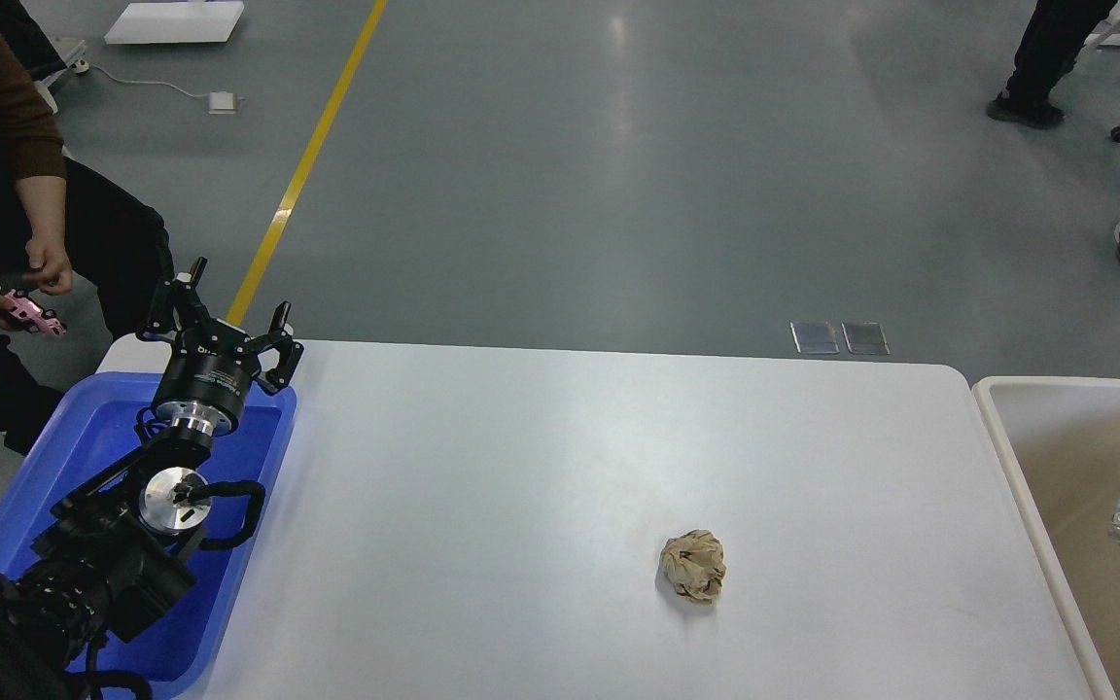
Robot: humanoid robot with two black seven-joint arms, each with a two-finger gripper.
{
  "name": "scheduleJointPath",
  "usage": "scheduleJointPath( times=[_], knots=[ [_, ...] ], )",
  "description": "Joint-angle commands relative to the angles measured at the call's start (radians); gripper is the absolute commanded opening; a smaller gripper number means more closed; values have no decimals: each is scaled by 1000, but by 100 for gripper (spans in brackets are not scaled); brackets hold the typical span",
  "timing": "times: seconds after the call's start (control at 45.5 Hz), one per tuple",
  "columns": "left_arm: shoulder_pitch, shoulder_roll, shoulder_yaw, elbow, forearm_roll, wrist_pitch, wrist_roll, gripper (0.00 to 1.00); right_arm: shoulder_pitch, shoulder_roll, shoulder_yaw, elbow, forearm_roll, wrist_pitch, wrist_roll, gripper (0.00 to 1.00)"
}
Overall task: Tidy desktop
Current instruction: 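Release the foil bag into the white bin with the right gripper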
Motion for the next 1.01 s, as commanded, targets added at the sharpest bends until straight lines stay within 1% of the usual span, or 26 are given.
scheduleJointPath(
  times=[0.0,0.11,0.132,0.176,0.198,0.264,0.308,0.33,0.352,0.374,0.396,0.549,0.615,0.703,0.813,0.901,0.989],
  knots=[
    [0,0,1,0,0,0,0,100,-4,9,0,1,1,-9,0,0],
    [0,0,1,0,0,0,0,100,-3,9,0,1,2,-23,0,0],
    [0,0,0,0,0,0,0,100,-3,8,0,1,2,-26,0,11],
    [0,0,0,0,0,0,0,100,-3,6,0,1,2,-36,1,40],
    [0,0,0,0,0,0,0,100,-3,5,0,1,2,-41,1,51],
    [0,0,0,0,0,0,0,100,-3,0,0,5,2,-47,1,59],
    [0,0,0,0,0,0,0,100,-1,-3,-1,11,2,-47,1,69],
    [0,0,0,0,0,0,0,100,0,-3,0,11,2,-49,1,76],
    [0,0,0,0,0,0,0,100,2,-3,0,11,2,-52,1,89],
    [0,0,0,0,0,0,0,100,7,-3,0,13,2,-53,1,96],
    [0,0,1,0,0,0,0,100,10,-3,2,14,2,-53,1,99],
    [0,0,0,0,0,0,0,100,17,-31,55,21,2,-44,1,99],
    [0,0,0,0,0,0,0,100,39,-57,126,27,2,-33,1,99],
    [0,0,0,0,0,0,0,100,95,-129,287,68,1,-27,1,99],
    [0,0,0,0,0,0,0,100,123,-233,494,207,-13,-23,1,99],
    [0,0,0,0,0,0,0,100,123,-314,649,361,-10,-21,1,100],
    [0,0,0,0,0,0,0,100,119,-336,842,461,1,-23,4,100]
  ],
)
